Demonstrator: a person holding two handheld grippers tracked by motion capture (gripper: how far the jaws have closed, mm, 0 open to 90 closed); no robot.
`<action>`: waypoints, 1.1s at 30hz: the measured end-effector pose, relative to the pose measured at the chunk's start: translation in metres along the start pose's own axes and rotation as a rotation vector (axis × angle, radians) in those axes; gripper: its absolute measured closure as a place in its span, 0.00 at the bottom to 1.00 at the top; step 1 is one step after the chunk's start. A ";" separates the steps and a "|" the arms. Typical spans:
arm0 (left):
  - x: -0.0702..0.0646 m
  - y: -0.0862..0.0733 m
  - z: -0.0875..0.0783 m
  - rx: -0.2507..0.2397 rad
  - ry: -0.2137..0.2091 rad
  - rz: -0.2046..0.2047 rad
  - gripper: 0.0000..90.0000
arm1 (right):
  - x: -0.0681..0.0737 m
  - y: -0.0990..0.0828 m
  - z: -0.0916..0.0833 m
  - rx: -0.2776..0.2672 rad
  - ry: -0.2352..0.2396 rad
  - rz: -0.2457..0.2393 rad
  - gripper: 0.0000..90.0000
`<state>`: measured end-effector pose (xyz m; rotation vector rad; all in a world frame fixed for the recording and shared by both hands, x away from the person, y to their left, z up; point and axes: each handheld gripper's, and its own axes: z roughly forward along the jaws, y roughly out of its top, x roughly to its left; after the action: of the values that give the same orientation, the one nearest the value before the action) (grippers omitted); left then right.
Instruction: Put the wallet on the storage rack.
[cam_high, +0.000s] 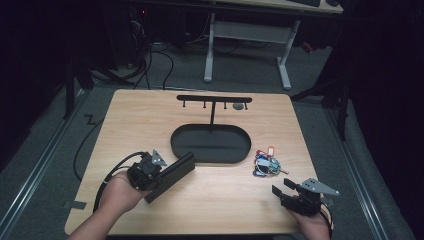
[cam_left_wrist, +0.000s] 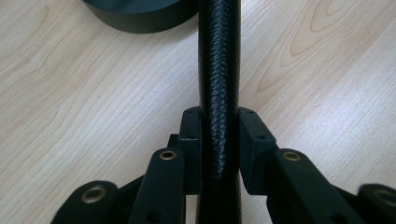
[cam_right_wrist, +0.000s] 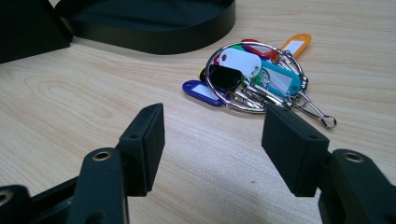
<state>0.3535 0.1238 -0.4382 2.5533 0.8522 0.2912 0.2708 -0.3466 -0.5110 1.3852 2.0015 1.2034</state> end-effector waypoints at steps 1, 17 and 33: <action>0.000 0.001 0.000 0.002 0.002 0.009 0.82 | 0.000 0.000 0.000 0.000 0.000 -0.001 0.44; -0.007 0.018 -0.023 -0.096 0.049 0.138 0.83 | -0.001 0.000 0.002 0.006 -0.005 0.018 0.45; -0.022 0.058 -0.036 -0.151 0.125 0.304 0.85 | 0.000 -0.006 -0.012 -0.011 0.001 -0.004 0.45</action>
<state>0.3547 0.0808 -0.3813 2.5365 0.4598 0.5899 0.2592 -0.3522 -0.5096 1.3750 1.9947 1.2120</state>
